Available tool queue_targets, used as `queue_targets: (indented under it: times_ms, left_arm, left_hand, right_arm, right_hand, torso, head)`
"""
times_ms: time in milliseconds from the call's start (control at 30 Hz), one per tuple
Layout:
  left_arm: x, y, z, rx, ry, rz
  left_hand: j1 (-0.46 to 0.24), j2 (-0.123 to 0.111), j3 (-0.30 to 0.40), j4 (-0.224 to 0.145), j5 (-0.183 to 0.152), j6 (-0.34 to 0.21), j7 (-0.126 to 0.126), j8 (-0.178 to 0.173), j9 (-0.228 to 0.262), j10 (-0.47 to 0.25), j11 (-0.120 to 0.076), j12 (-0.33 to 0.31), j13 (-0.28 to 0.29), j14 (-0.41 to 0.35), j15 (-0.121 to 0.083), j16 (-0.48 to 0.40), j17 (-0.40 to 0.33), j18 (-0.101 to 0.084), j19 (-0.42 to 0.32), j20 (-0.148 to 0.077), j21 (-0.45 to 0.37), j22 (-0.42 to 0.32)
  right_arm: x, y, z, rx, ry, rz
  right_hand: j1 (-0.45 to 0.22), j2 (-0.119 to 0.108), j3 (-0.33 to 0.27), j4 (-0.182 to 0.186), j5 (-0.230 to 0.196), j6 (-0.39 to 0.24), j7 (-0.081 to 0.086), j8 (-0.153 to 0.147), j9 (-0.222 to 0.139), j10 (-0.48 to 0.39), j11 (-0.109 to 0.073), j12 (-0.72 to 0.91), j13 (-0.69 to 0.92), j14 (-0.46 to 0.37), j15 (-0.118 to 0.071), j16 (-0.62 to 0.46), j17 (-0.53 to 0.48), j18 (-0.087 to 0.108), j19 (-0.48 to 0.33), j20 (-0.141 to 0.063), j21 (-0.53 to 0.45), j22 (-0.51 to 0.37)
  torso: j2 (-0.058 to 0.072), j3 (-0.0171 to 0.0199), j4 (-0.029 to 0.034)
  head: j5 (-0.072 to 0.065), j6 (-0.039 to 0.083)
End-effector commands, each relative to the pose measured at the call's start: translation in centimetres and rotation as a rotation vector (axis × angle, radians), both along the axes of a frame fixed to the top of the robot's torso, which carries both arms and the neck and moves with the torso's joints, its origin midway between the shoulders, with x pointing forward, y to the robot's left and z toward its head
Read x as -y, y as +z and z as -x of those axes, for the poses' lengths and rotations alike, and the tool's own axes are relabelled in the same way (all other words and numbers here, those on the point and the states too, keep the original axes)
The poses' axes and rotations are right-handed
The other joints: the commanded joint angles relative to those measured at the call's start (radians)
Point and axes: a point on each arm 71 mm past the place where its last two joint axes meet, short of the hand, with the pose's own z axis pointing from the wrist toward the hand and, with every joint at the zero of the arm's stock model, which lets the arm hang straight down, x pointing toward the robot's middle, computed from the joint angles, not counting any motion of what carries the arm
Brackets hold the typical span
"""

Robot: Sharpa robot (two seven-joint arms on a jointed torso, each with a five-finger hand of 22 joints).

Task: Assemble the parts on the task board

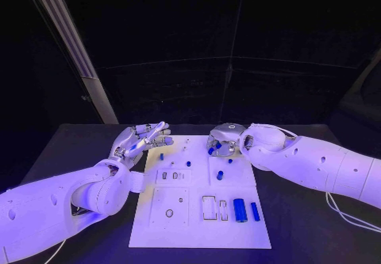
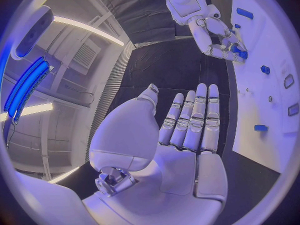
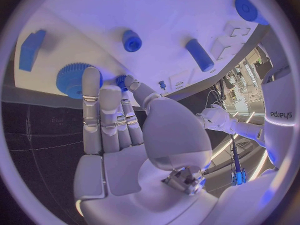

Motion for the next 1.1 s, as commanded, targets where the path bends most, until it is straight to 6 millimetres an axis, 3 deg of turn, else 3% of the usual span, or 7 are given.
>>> queue_targets:
  times_ms: [33, 467, 633, 767, 933, 1100]
  left_arm:
    - [0.1, 0.2, 0.0, 0.006, -0.016, 0.002]
    - [0.1, 0.3, -0.1, 0.006, -0.015, 0.000]
    - [-0.1, 0.3, -0.1, 0.005, -0.013, -0.001]
    - [-0.1, 0.3, -0.2, 0.005, -0.012, -0.002]
    - [-0.1, 0.3, -0.2, 0.005, -0.014, -0.001]
    - [0.1, 0.3, -0.3, 0.004, -0.017, -0.001]
  left_hand:
    - [0.007, 0.008, -0.004, 0.000, -0.001, 0.002, 0.036, -0.006, -0.001, 0.003, 0.003, -0.006, -0.001, 0.006, 0.003, -0.003, -0.001, 0.006, 0.007, 0.000, -0.007, -0.001]
    - [0.009, 0.009, -0.004, -0.001, -0.001, 0.002, 0.036, -0.008, -0.001, 0.002, 0.004, -0.007, -0.001, 0.007, 0.003, -0.004, -0.001, 0.006, 0.008, 0.000, -0.008, -0.002]
    - [0.010, 0.010, -0.004, -0.002, -0.001, 0.002, 0.036, -0.008, -0.001, 0.002, 0.004, -0.008, -0.001, 0.007, 0.004, -0.005, -0.002, 0.006, 0.008, 0.000, -0.009, -0.003]
    - [0.011, 0.011, -0.004, -0.003, -0.001, 0.002, 0.036, -0.009, -0.001, 0.002, 0.004, -0.009, -0.001, 0.008, 0.004, -0.005, -0.002, 0.006, 0.009, 0.000, -0.009, -0.003]
    - [0.012, 0.011, -0.003, -0.004, -0.001, 0.002, 0.036, -0.009, -0.001, 0.002, 0.004, -0.010, -0.001, 0.008, 0.004, -0.006, -0.002, 0.006, 0.009, 0.000, -0.009, -0.004]
    - [0.013, 0.012, -0.003, -0.005, -0.001, 0.001, 0.036, -0.010, -0.001, 0.002, 0.004, -0.010, -0.001, 0.009, 0.004, -0.007, -0.002, 0.006, 0.010, 0.001, -0.010, -0.004]
  right_arm:
    - [-0.1, 0.0, 0.0, -0.006, 0.003, 0.026]
    - [-0.1, 0.8, -0.1, 0.089, -0.003, -0.038]
    - [-0.1, 1.6, 0.3, 0.147, 0.003, -0.107]
    - [-0.1, 2.0, 0.5, 0.163, -0.007, -0.149]
    - [-0.5, 2.5, 0.1, 0.177, -0.026, -0.179]
    - [-1.2, 2.7, -0.6, 0.190, -0.040, -0.196]
  right_hand:
    - [-0.001, 0.010, 0.010, 0.002, -0.005, 0.012, -0.003, 0.007, 0.002, 0.013, 0.000, 0.001, 0.001, 0.018, -0.006, 0.018, 0.019, 0.012, -0.007, -0.001, 0.014, 0.013]
    - [0.022, 0.039, 0.096, 0.018, -0.066, 0.056, -0.011, 0.012, 0.004, 0.060, -0.010, 0.003, 0.003, 0.023, -0.013, 0.137, 0.149, -0.009, 0.031, -0.006, 0.140, 0.169]
    - [0.022, 0.031, 0.117, 0.026, -0.080, 0.063, -0.011, 0.011, 0.005, 0.069, -0.012, 0.001, 0.003, 0.022, -0.014, 0.161, 0.172, -0.012, 0.034, -0.007, 0.167, 0.199]
    - [0.019, 0.024, 0.127, 0.032, -0.085, 0.066, -0.011, 0.010, 0.004, 0.072, -0.012, -0.001, 0.003, 0.020, -0.013, 0.169, 0.178, -0.013, 0.032, -0.006, 0.178, 0.209]
    - [0.016, 0.016, 0.134, 0.040, -0.090, 0.063, -0.010, 0.006, 0.003, 0.068, -0.011, -0.003, 0.002, 0.017, -0.012, 0.173, 0.179, -0.013, 0.028, -0.005, 0.183, 0.213]
    - [0.015, 0.011, 0.139, 0.042, -0.090, 0.060, -0.009, 0.003, 0.002, 0.063, -0.009, -0.004, 0.001, 0.015, -0.011, 0.176, 0.182, -0.014, 0.026, -0.004, 0.187, 0.216]
  torso:
    - [0.003, 0.0004, -0.0008]
    - [0.006, -0.0001, 0.0006]
    - [0.007, -0.0003, 0.0004]
    - [0.008, -0.0025, -0.0001]
    - [0.011, -0.0013, 0.0022]
    - [0.013, -0.0026, 0.0075]
  head:
    - [0.000, -0.003]
    - [-0.004, -0.007]
    - [-0.001, -0.004]
    - [-0.001, 0.003]
    - [-0.002, 0.008]
    - [-0.003, 0.011]
